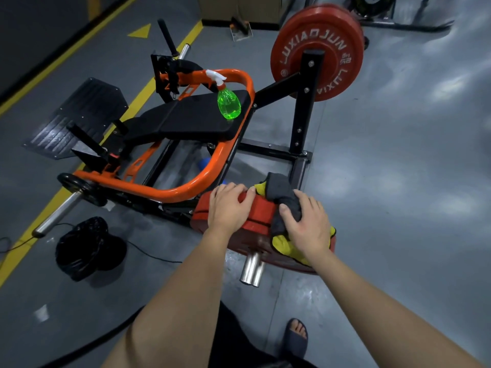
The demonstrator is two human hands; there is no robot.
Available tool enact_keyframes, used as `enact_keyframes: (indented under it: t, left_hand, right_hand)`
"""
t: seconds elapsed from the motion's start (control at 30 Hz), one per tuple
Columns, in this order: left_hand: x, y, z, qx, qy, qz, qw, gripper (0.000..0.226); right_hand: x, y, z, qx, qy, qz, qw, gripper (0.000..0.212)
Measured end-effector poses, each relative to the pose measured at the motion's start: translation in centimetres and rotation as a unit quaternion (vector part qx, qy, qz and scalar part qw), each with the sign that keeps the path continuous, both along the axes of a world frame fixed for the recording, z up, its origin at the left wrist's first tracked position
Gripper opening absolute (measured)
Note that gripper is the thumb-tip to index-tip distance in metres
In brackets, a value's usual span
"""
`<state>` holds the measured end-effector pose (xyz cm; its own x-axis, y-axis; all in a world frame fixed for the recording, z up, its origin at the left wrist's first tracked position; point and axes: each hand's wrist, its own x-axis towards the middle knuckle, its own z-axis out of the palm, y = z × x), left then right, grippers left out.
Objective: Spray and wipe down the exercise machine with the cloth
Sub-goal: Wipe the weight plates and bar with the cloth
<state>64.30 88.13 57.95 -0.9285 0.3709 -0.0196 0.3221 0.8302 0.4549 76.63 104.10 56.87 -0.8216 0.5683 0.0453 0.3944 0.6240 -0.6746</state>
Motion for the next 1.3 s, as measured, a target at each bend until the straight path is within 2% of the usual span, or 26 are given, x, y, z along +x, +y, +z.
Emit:
enact_keyframes:
  t: [0.1,0.2,0.27,0.37,0.57,0.7,0.8,0.87,1.1,1.2,1.3]
  left_hand:
    - [-0.3,-0.5,0.1,0.020,-0.025,0.001,0.999,0.041]
    - [-0.5,-0.8,0.8,0.039,-0.029,-0.002,0.999,0.038]
    - [-1.0,-1.1,0.8,0.061,-0.046,0.000,0.997,0.037]
    - [-1.8,-2.2,0.1,0.105,-0.069,0.010,0.992,0.039]
    - [-3.7,-4.9,-1.3,0.168,-0.137,0.049,0.975,0.043]
    - [-4.2,-6.5,-2.0,0.142,-0.145,0.070,0.977,0.054]
    - [-4.1,-7.1,-1.5,0.143,-0.083,0.074,0.984,0.032]
    - [-3.6,-6.6,-0.9,0.160,-0.037,0.068,0.984,0.028]
    - [-1.2,-1.6,0.4,0.151,0.008,0.006,0.988,0.030]
    - [0.4,1.7,0.9,0.142,-0.017,-0.020,0.990,0.032]
    - [0.9,2.6,0.6,0.098,-0.029,0.000,0.995,0.031]
  right_hand:
    - [2.1,1.4,-1.1,-0.067,-0.028,-0.069,0.995,0.068]
    - [2.9,3.0,-1.3,-0.156,-0.102,-0.170,0.968,0.070]
    - [2.3,3.3,-0.9,-0.176,-0.124,-0.179,0.960,0.076]
    - [1.4,2.8,-0.4,-0.144,-0.146,-0.167,0.964,0.071]
    - [-0.5,0.1,1.0,-0.008,-0.157,-0.130,0.979,0.066]
    - [-2.2,-1.5,1.7,0.074,-0.157,-0.116,0.978,0.067]
    - [-3.9,-2.8,2.3,0.114,-0.151,-0.120,0.975,0.067]
    - [-4.6,-3.3,2.4,0.124,-0.154,-0.113,0.974,0.066]
    - [-5.8,-4.1,3.1,0.114,-0.174,-0.090,0.974,0.062]
    - [-5.6,-3.6,2.8,0.090,-0.154,-0.083,0.980,0.060]
    - [-5.0,-2.3,2.5,0.050,-0.131,-0.061,0.988,0.056]
